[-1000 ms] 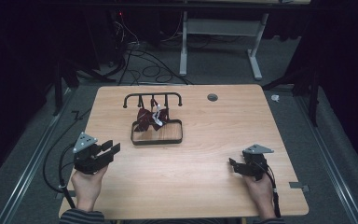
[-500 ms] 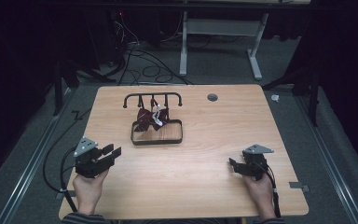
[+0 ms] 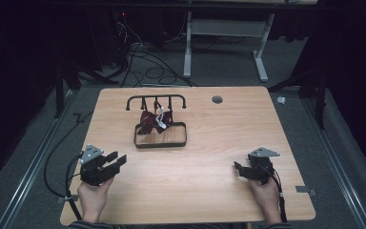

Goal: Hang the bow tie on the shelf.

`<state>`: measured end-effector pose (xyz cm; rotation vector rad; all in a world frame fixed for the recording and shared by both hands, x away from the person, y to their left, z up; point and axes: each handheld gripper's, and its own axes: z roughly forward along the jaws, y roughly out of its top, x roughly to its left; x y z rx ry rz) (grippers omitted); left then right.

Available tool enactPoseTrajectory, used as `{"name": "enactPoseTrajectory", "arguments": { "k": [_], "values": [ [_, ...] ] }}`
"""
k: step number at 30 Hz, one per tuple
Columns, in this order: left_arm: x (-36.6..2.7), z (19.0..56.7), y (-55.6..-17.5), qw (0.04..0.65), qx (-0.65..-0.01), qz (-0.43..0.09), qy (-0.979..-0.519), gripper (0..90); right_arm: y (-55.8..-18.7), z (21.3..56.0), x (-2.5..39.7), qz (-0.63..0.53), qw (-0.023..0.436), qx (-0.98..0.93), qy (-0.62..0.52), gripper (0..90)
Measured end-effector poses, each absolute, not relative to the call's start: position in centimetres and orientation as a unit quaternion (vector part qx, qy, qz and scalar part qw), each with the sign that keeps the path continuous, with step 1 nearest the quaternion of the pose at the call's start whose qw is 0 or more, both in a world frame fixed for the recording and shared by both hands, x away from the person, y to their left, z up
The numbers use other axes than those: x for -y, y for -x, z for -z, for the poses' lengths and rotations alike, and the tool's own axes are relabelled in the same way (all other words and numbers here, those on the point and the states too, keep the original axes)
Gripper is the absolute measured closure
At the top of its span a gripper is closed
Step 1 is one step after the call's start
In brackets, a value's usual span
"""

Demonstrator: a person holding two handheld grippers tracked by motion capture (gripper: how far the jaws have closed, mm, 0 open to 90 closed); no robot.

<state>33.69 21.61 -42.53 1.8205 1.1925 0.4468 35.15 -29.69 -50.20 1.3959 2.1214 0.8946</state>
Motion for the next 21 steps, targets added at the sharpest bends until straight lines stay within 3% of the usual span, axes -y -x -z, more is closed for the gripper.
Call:
{"name": "enactPoseTrajectory", "arguments": {
  "k": [21],
  "values": [
    [-20.9,45.6,-34.3,0.423,-0.494,-0.164,-0.742,55.5,-35.1,50.2,29.7,-0.324,0.222,-0.768,-0.506,33.5]
  ]
}}
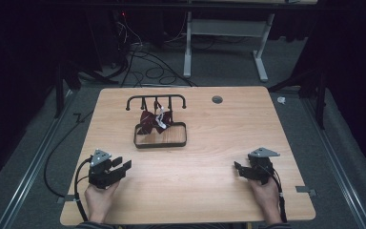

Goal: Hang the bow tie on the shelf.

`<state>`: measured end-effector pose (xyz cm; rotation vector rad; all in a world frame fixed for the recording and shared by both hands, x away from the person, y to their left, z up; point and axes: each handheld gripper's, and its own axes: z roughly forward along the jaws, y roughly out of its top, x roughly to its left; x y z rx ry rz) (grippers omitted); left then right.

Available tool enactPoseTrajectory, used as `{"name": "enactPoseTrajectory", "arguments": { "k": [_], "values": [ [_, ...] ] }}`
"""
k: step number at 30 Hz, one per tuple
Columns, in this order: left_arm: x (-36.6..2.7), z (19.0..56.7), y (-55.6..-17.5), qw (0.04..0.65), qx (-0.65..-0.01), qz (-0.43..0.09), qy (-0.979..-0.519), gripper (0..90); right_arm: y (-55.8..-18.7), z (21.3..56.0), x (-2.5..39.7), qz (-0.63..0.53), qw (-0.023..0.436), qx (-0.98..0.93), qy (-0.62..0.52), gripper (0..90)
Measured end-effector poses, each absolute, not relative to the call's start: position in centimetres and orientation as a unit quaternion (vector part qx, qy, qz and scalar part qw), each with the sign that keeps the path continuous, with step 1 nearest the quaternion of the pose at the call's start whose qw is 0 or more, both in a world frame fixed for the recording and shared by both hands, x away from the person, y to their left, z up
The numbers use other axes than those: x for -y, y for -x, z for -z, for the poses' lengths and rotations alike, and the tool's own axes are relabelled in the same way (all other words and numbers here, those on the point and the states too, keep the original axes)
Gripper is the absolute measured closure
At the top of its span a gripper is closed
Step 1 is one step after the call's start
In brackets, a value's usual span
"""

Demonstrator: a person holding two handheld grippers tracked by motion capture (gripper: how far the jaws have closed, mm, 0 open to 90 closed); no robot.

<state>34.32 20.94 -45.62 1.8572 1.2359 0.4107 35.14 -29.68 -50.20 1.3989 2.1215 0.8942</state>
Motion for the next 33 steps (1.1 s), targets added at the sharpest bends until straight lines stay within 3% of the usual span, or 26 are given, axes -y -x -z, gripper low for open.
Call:
{"name": "enactPoseTrajectory", "arguments": {
  "k": [14,26,33],
  "values": [
    [-20.7,47.1,-34.8,0.411,-0.503,-0.151,-0.746,55.1,-35.1,50.2,29.7,-0.324,0.222,-0.768,-0.506,33.5],
    [-19.6,48.5,-35.6,0.380,-0.498,-0.170,-0.761,52.1,-35.1,50.2,29.7,-0.324,0.222,-0.768,-0.506,33.5],
    [-18.6,49.7,-35.8,0.347,-0.497,-0.194,-0.771,43.4,-35.2,50.2,29.7,-0.324,0.223,-0.768,-0.505,33.5]
  ]
}}
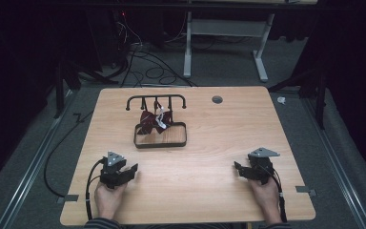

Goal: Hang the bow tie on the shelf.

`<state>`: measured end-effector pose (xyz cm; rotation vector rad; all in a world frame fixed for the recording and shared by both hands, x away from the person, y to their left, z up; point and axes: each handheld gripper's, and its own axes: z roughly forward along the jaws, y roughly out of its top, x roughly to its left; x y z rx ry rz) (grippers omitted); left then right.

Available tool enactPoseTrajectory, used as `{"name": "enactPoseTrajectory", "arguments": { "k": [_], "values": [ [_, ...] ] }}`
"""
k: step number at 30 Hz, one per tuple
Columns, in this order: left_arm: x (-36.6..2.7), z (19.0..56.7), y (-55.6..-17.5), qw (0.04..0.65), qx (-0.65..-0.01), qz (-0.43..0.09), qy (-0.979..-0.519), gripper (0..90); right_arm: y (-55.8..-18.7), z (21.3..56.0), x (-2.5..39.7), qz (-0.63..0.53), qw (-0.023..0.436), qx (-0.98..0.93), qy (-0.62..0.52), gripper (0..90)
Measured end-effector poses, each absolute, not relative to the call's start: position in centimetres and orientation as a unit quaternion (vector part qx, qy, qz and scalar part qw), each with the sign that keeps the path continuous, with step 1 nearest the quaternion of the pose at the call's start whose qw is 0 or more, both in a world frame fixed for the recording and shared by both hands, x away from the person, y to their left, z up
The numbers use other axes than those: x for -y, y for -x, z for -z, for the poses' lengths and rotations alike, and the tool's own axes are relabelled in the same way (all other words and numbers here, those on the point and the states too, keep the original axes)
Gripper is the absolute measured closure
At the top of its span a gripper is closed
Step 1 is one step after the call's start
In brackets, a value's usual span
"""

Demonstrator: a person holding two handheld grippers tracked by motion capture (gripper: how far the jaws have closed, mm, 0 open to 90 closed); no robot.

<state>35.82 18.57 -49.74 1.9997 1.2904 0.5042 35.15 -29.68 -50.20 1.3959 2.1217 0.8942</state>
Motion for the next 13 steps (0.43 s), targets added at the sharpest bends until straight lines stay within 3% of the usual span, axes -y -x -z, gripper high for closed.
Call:
{"name": "enactPoseTrajectory", "arguments": {
  "k": [4,13],
  "values": [
    [-18.20,50.62,-35.52,0.347,-0.492,-0.211,-0.770,37.6,-35.15,50.20,29.68,-0.324,0.223,-0.768,-0.506,33.5],
    [-18.19,50.75,-35.25,0.350,-0.496,-0.215,-0.765,34.4,-35.15,50.21,29.68,-0.324,0.223,-0.768,-0.505,33.5]
  ]
}}
